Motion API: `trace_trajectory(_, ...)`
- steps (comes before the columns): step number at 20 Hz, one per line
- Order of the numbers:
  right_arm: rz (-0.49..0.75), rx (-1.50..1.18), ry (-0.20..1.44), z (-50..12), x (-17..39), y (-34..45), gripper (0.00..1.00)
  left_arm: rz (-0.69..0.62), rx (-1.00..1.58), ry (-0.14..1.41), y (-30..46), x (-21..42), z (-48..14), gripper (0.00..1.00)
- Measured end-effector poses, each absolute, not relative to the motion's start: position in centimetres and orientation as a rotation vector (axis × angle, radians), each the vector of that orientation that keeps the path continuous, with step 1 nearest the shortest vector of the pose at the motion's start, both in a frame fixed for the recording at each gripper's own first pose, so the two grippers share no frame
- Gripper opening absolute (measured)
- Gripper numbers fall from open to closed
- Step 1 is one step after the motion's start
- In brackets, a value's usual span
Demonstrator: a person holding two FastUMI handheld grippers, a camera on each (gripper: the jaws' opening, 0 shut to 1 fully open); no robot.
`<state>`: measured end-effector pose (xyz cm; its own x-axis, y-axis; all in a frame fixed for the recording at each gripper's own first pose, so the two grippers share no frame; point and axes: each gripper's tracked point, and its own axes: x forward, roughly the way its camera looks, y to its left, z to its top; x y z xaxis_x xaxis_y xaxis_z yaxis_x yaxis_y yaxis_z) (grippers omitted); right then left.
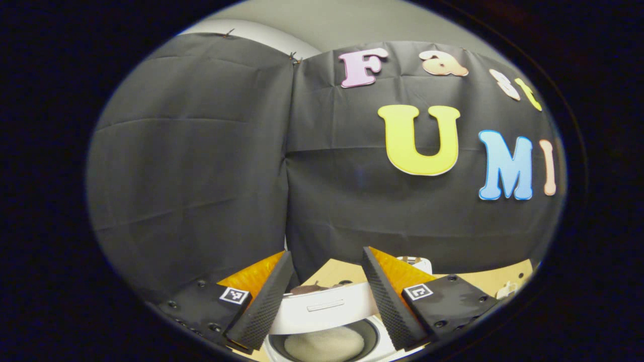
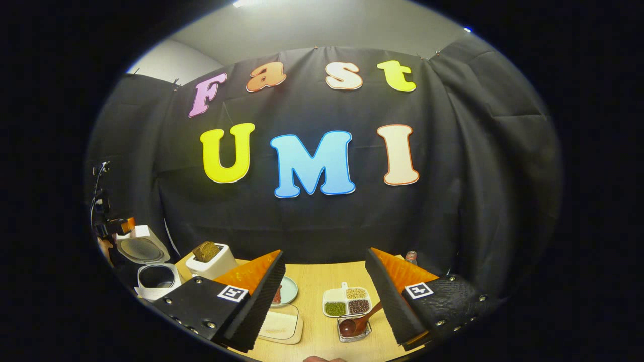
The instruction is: Close the left gripper, press the button to open the rice cooker; take a wooden spoon from the chopstick holder with the right hand, scoop a spoonful of rice and pour it into the rice cooker, then put the wooden spoon back into the chopstick holder.
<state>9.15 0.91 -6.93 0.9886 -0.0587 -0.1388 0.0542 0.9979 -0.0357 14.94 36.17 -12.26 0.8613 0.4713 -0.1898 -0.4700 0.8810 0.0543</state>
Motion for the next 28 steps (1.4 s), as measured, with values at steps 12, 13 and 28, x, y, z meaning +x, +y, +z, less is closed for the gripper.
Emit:
trace_trajectory(12,-0.019,-0.067,0.138,-6.3,8.2,2.0,0.98,0.496,-0.045,0.237,32.2,8.8,-18.5,1.0)
trace_trajectory(13,-0.02,-0.061,0.144,-6.6,8.1,2.1,0.98,0.493,-0.043,0.251,32.0,8.6,-19.2,0.91)
trace_trajectory(28,-0.033,-0.036,0.148,-7.2,6.0,1.5,0.98,0.465,-0.077,0.349,29.5,5.7,-24.5,0.98)
